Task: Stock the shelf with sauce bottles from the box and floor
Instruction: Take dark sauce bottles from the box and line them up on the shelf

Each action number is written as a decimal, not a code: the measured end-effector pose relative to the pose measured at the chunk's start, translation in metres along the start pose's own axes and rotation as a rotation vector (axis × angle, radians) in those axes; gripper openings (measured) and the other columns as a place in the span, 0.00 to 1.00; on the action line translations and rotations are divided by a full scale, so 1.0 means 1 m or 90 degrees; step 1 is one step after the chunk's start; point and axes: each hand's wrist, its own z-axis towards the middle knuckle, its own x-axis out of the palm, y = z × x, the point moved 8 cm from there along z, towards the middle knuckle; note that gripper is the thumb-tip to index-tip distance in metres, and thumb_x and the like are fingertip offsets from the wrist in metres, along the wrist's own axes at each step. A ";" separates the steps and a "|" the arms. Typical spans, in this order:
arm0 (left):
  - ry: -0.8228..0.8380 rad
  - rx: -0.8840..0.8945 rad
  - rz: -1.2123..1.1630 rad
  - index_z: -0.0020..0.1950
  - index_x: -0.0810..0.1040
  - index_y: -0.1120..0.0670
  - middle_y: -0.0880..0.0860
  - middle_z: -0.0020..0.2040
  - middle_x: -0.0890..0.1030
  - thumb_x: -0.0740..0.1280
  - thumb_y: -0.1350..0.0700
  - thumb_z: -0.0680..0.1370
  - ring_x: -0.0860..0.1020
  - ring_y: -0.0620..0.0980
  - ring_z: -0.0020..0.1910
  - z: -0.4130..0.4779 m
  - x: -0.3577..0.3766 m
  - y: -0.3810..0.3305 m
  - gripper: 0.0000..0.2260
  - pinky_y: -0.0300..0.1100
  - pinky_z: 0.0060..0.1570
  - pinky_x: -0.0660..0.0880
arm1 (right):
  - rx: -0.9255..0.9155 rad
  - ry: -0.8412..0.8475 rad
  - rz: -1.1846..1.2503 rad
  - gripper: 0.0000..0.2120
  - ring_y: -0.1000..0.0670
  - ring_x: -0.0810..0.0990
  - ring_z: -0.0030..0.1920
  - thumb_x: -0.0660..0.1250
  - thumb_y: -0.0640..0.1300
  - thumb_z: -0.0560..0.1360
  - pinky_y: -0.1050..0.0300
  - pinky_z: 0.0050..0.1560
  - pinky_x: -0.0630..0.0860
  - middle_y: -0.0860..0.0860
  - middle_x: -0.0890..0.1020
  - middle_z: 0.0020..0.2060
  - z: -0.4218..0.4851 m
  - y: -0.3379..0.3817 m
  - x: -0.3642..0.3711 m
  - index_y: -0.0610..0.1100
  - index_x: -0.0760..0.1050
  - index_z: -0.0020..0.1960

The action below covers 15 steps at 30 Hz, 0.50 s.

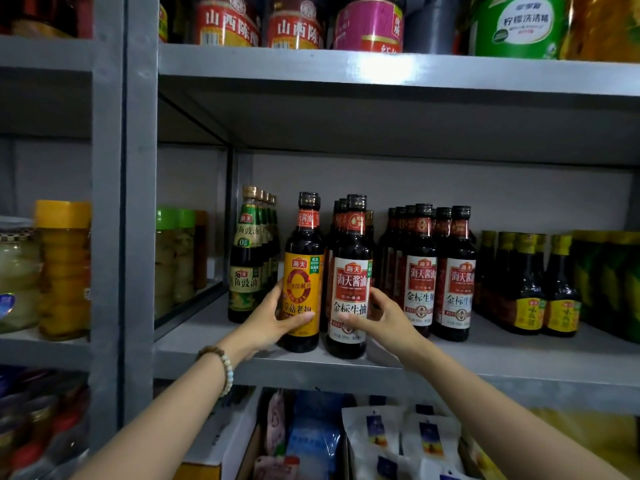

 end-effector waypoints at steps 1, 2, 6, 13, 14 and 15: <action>0.000 0.000 0.003 0.75 0.53 0.44 0.44 0.65 0.69 0.72 0.48 0.70 0.68 0.41 0.61 0.001 0.001 0.000 0.39 0.38 0.60 0.65 | -0.003 -0.003 -0.007 0.22 0.64 0.81 0.47 0.75 0.42 0.69 0.73 0.38 0.75 0.56 0.82 0.51 0.001 0.000 0.001 0.52 0.71 0.59; 0.001 0.002 0.005 0.75 0.52 0.44 0.44 0.65 0.68 0.72 0.48 0.71 0.68 0.41 0.61 0.001 0.001 0.000 0.39 0.37 0.59 0.65 | -0.006 -0.010 -0.013 0.24 0.65 0.81 0.47 0.75 0.42 0.69 0.73 0.38 0.76 0.55 0.81 0.52 0.002 0.000 0.001 0.52 0.70 0.60; 0.004 0.004 0.003 0.75 0.53 0.44 0.46 0.68 0.69 0.72 0.47 0.70 0.68 0.42 0.62 0.003 0.002 0.001 0.39 0.39 0.61 0.65 | -0.012 -0.041 -0.034 0.29 0.61 0.79 0.51 0.76 0.45 0.68 0.70 0.40 0.77 0.54 0.80 0.54 0.006 -0.001 -0.003 0.51 0.65 0.64; 0.004 -0.007 0.003 0.75 0.53 0.43 0.42 0.62 0.69 0.71 0.48 0.71 0.69 0.38 0.56 0.005 0.004 0.005 0.38 0.30 0.53 0.67 | -0.017 -0.063 -0.052 0.31 0.57 0.78 0.56 0.76 0.47 0.67 0.65 0.48 0.76 0.53 0.79 0.56 0.010 -0.005 -0.003 0.48 0.66 0.66; 0.003 -0.008 0.003 0.75 0.52 0.43 0.42 0.62 0.69 0.71 0.48 0.71 0.69 0.39 0.57 0.006 0.004 0.005 0.39 0.33 0.55 0.67 | -0.016 -0.065 -0.055 0.32 0.56 0.77 0.56 0.76 0.48 0.67 0.64 0.50 0.75 0.52 0.78 0.57 0.010 -0.005 -0.003 0.47 0.66 0.67; 0.002 -0.008 0.002 0.75 0.52 0.43 0.43 0.63 0.70 0.71 0.48 0.71 0.69 0.40 0.59 0.006 0.004 0.006 0.39 0.35 0.57 0.66 | -0.017 -0.068 -0.059 0.33 0.56 0.77 0.56 0.76 0.48 0.67 0.63 0.51 0.75 0.52 0.78 0.58 0.011 -0.005 -0.003 0.47 0.65 0.67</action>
